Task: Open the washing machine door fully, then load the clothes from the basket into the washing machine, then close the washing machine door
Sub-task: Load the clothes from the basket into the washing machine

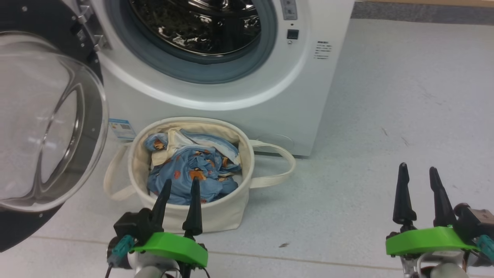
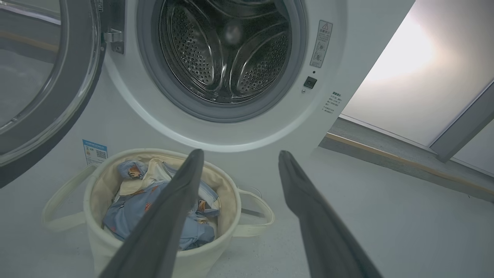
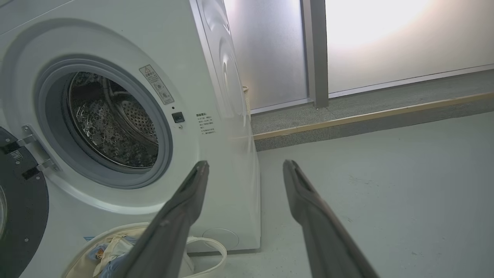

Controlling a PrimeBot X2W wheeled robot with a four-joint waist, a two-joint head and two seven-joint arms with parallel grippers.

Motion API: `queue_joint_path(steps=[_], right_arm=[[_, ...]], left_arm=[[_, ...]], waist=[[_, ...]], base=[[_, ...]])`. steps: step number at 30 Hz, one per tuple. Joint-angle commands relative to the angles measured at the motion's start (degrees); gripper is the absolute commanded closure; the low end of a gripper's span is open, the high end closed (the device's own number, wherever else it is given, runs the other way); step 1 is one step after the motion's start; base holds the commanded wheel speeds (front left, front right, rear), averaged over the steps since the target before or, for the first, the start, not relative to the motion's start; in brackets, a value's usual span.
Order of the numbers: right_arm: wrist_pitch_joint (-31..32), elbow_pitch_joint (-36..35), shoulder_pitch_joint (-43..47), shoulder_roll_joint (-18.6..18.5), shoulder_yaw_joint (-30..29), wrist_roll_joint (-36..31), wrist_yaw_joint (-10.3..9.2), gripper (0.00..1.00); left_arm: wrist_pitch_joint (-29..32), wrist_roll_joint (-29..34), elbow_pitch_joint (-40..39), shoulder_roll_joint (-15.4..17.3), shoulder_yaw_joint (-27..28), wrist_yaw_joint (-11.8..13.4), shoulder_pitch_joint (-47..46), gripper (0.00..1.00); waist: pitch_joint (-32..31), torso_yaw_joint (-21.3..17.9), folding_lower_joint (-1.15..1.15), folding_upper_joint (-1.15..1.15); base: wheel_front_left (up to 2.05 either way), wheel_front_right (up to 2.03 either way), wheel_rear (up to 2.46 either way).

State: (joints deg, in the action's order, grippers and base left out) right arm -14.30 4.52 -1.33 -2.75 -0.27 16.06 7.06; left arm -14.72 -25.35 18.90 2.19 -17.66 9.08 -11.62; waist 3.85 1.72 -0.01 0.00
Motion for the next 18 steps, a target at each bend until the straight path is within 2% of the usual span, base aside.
queue_joint_path(steps=[1, 11, 18], right_arm=[[-0.70, -1.51, -2.31, -0.13, 1.61, -0.48, 0.43, 0.00], [-0.70, -1.23, -2.58, -0.13, 1.81, -0.27, 0.43, 0.00], [-0.70, -1.24, -2.90, -0.13, 2.14, -0.09, 0.43, 0.00]], left_arm=[[-0.28, 0.12, -1.50, 0.68, 1.95, 0.21, -1.45, 0.00], [-0.28, 3.35, -1.93, 0.68, 0.89, 0.30, -1.90, 0.00], [-0.28, 3.70, -1.73, 0.68, 0.27, -0.31, -2.04, 0.00]], waist=[[0.07, 0.12, 0.01, 0.00], [0.65, 0.66, 0.01, 0.00], [1.19, 0.84, 0.01, 0.00]], base=[[0.75, -1.52, 0.77], [1.37, -1.96, 0.59], [0.99, -0.99, 0.00]])
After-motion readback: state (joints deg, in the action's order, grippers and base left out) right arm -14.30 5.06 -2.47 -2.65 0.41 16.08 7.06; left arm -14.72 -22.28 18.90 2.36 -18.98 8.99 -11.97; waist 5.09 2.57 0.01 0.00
